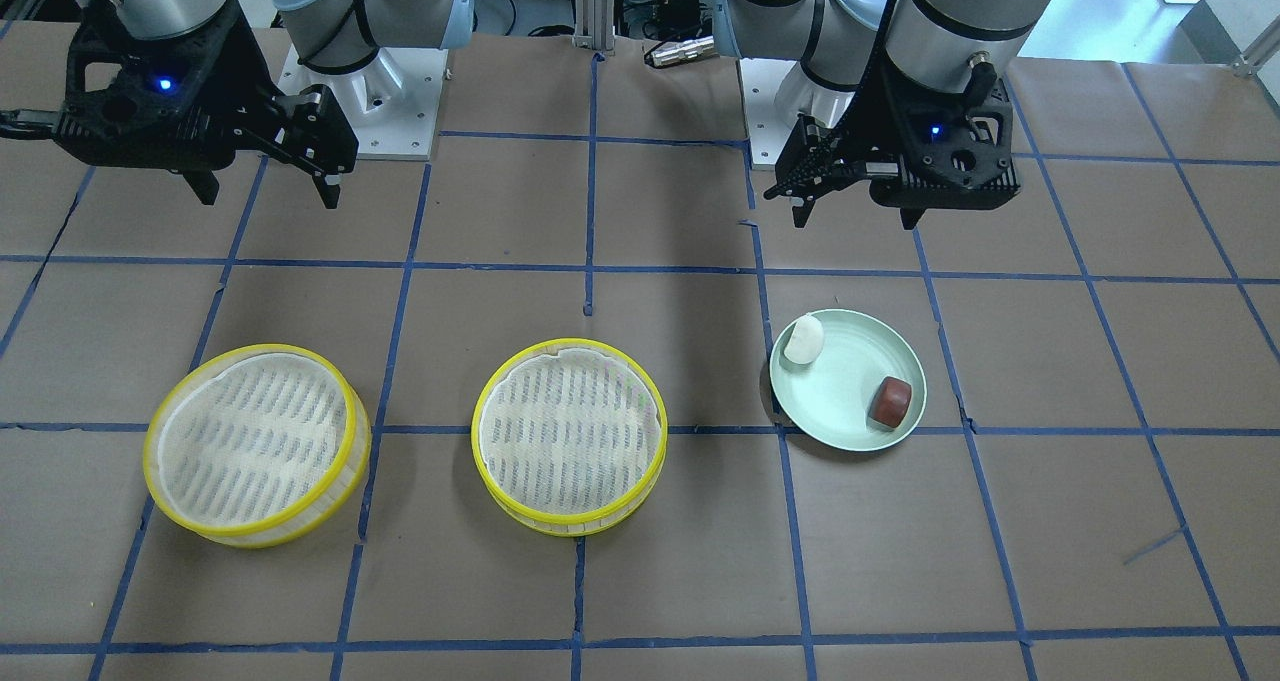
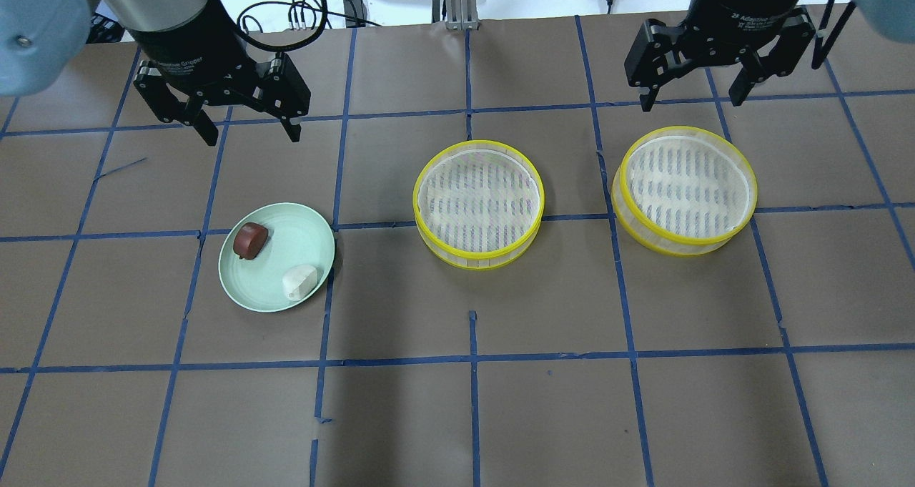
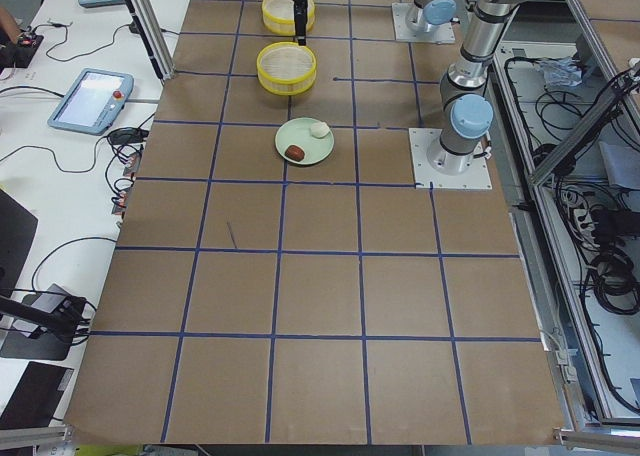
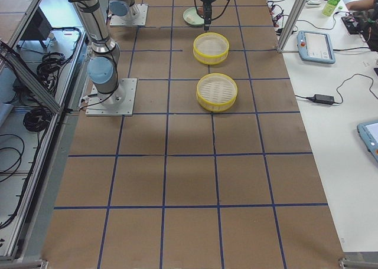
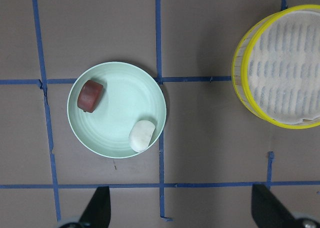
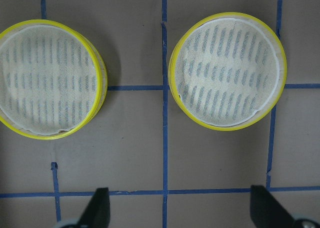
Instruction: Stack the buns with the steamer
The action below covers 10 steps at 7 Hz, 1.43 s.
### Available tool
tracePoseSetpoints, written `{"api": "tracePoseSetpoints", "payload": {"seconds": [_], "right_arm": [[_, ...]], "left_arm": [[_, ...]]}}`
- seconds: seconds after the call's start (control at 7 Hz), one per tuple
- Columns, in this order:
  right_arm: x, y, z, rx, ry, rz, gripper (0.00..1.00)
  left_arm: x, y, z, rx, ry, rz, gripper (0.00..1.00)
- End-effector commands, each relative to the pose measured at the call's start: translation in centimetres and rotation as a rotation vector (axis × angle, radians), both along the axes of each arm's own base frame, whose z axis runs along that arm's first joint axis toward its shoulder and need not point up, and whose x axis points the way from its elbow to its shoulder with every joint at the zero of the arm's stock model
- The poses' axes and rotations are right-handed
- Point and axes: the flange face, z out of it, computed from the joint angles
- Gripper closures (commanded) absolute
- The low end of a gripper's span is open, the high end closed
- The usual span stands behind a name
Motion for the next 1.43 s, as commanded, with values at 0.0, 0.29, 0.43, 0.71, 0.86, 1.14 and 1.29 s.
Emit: {"api": "tracePoseSetpoints", "payload": {"seconds": [0.0,0.29,0.43,0.71,0.86,1.14,1.29], "right_arm": [[0.0,0.0,0.0,0.0,0.0,0.0,0.0],[0.0,0.0,0.0,0.0,0.0,0.0,0.0],[-0.1,0.0,-0.1,0.004,0.006,-0.002,0.0],[-2.6,-0.7,-0.1,0.003,0.01,-0.006,0.0],[-5.5,-1.1,-0.2,0.015,0.001,0.019,0.0],[-11.1,-2.2,-0.8,0.029,-0.002,0.029,0.0],[-14.6,-2.4,-1.3,0.041,-0.008,0.055,0.0]], "left_arm": [[0.0,0.1,-0.1,0.008,0.001,-0.004,0.0],[-0.1,0.0,-0.9,0.023,0.012,-0.005,0.0],[0.7,-0.7,-5.1,0.093,0.013,0.008,0.0],[1.1,-3.7,-21.0,0.119,0.004,-0.099,0.02],[1.8,-2.1,-24.8,0.171,-0.026,-0.122,0.02],[2.7,-0.9,-29.6,0.266,-0.101,-0.138,0.02],[2.8,-1.4,-30.5,0.273,-0.112,-0.129,0.02]]}}
